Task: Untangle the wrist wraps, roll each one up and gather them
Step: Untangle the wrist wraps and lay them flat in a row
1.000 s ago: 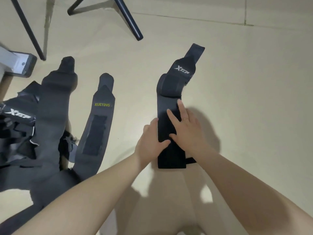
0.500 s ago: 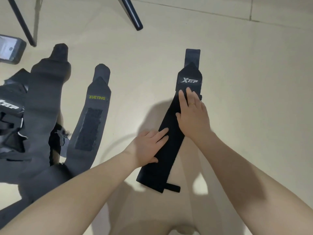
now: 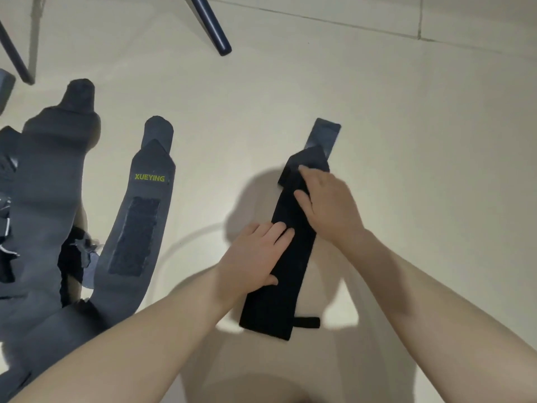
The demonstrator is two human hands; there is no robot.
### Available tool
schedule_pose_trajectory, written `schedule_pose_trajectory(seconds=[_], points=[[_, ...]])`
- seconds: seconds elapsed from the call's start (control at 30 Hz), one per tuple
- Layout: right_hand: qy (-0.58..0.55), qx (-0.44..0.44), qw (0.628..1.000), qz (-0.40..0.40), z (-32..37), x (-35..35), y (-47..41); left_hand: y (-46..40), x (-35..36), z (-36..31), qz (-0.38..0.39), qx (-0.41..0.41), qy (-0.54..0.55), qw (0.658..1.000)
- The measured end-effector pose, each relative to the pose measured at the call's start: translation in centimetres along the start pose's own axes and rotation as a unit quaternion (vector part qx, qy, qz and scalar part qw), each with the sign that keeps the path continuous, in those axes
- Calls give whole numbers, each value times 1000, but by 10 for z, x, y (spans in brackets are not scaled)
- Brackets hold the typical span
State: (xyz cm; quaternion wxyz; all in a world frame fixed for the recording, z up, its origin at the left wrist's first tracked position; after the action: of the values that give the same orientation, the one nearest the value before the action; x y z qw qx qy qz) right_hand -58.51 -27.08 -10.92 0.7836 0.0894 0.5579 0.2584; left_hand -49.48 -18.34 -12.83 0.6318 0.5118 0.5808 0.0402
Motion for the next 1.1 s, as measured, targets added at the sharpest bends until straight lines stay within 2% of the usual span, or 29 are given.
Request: schedule_pose_trajectory(seconds=[0.07, 0.2, 0.33, 0.43, 0.6, 0.73, 0.8, 0.93, 1.0, 1.07, 1.1], points=[[-26, -6, 999, 36, 6, 23, 10, 7, 10, 1, 13, 1, -23, 1000], [-138, 22, 989, 56, 3, 29, 7, 18, 26, 4, 32, -17, -83, 996], [-134, 0, 985, 107, -3, 28, 0, 22, 23, 7, 50, -14, -71, 996], [-128, -20, 980, 151, -4, 27, -1, 25, 4, 6, 10, -10, -79, 997], [-78, -17, 973, 216, -10, 40, 3, 33, 32, -3, 66, 9, -36, 997], [54, -2, 984, 169, -15, 35, -2, 35, 35, 0, 65, 9, -8, 998], [101, 36, 985, 132, -25, 28, -5, 32, 34, 1, 74, 9, -15, 997], [145, 94, 985, -23, -29, 2, -6, 12, 23, 2, 76, -5, -25, 997], [88, 121, 981, -121, -30, -15, -2, -8, 5, -4, 68, -4, -32, 997], [-74, 132, 976, -160, -39, -27, 3, -30, -15, -8, 57, -10, -24, 998], [-103, 128, 973, -164, -42, -27, 6, -41, -24, -7, 48, -15, -16, 999]])
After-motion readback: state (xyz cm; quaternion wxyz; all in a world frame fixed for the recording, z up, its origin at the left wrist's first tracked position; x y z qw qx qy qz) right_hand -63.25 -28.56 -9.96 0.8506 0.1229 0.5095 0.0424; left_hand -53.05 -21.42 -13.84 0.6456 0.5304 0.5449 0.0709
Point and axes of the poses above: each hand's wrist, its own y-axis away from the middle knuckle, its own x-axis out of the palm, z = x × y, the point moved 9 cm from there along -y, towards the middle knuckle, and after that the axes turned 15 degrees about z, right-handed, at the moved point
